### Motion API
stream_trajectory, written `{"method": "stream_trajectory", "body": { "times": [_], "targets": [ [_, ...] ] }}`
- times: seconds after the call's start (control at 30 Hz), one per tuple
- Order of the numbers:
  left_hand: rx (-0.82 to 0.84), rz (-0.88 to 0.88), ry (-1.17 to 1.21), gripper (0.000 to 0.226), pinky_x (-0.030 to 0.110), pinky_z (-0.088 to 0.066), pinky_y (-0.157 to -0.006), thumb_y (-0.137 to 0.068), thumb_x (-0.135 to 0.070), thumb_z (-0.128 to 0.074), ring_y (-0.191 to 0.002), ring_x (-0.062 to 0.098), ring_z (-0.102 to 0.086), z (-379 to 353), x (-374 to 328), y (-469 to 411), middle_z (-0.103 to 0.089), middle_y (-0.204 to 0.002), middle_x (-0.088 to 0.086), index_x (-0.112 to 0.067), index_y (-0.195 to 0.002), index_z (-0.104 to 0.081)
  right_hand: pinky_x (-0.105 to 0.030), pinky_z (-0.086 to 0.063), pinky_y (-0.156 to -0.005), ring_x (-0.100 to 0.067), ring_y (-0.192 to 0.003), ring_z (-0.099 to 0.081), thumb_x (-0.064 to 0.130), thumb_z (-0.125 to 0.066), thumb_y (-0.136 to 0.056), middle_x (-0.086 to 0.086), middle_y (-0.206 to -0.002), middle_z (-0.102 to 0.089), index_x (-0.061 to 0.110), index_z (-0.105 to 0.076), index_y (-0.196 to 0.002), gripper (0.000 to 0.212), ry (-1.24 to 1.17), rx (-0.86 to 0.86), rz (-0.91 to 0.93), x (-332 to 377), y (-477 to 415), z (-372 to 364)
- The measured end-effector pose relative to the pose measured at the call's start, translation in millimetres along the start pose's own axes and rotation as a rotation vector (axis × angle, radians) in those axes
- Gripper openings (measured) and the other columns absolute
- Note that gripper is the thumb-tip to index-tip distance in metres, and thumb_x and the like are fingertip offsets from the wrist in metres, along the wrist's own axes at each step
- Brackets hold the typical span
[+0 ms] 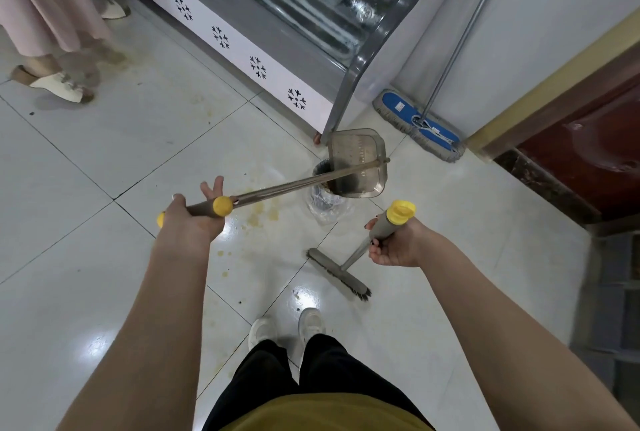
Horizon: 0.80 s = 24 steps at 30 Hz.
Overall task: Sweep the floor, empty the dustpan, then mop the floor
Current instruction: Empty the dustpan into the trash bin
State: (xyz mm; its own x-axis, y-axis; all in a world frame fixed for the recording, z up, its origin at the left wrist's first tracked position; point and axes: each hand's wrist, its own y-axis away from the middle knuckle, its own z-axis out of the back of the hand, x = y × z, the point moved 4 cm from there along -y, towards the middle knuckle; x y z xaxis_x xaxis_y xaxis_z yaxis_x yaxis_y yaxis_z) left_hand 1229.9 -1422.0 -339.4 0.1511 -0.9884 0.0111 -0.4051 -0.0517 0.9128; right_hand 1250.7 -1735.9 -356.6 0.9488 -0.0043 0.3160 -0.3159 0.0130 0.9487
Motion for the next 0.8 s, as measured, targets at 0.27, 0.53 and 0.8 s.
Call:
{"method": "stream_trajectory", "body": {
  "times": [0.27, 0.53, 0.8],
  "targets": [
    [0.001, -0.008, -0.119, 0.053, 0.043, -0.051, -0.094, -0.094, -0.033, -0.057, -0.097, 0.028, -0.070, -5.5, 11.2, 1.2, -0.060, -0.079, 0.016, -0.015, -0.138, -0.033, -0.028, -0.054, -0.050, -0.022, -0.041, -0.054, 0.022, -0.036, -0.092, -0.008, -0.065, -0.041, 0.008, -0.055, -0.077, 0.028, -0.058, 0.011, 0.017, 5.0, 5.2, 1.7],
    [-0.037, -0.065, -0.392, 0.041, 0.040, -0.056, -0.086, -0.092, -0.037, -0.058, -0.064, 0.028, -0.062, -29.1, 41.9, 18.3, -0.050, -0.120, 0.012, -0.016, -0.123, -0.042, -0.028, -0.055, -0.050, -0.022, -0.040, -0.054, 0.022, -0.036, -0.092, -0.008, -0.066, -0.041, 0.008, -0.055, -0.077, 0.028, -0.085, 0.029, 0.045, 6.6, 11.5, 0.6],
    [0.031, -0.070, -0.490, 0.014, 0.030, -0.060, -0.059, -0.094, -0.016, -0.056, -0.080, 0.029, -0.065, -36.3, 68.0, 27.9, -0.051, -0.120, 0.008, -0.008, -0.105, -0.053, -0.029, -0.054, -0.048, -0.024, -0.039, -0.054, 0.022, -0.037, -0.092, -0.009, -0.061, -0.041, 0.007, -0.055, -0.077, 0.027, -0.153, 0.035, 0.056, 5.0, 20.1, 16.5]
  ]
}}
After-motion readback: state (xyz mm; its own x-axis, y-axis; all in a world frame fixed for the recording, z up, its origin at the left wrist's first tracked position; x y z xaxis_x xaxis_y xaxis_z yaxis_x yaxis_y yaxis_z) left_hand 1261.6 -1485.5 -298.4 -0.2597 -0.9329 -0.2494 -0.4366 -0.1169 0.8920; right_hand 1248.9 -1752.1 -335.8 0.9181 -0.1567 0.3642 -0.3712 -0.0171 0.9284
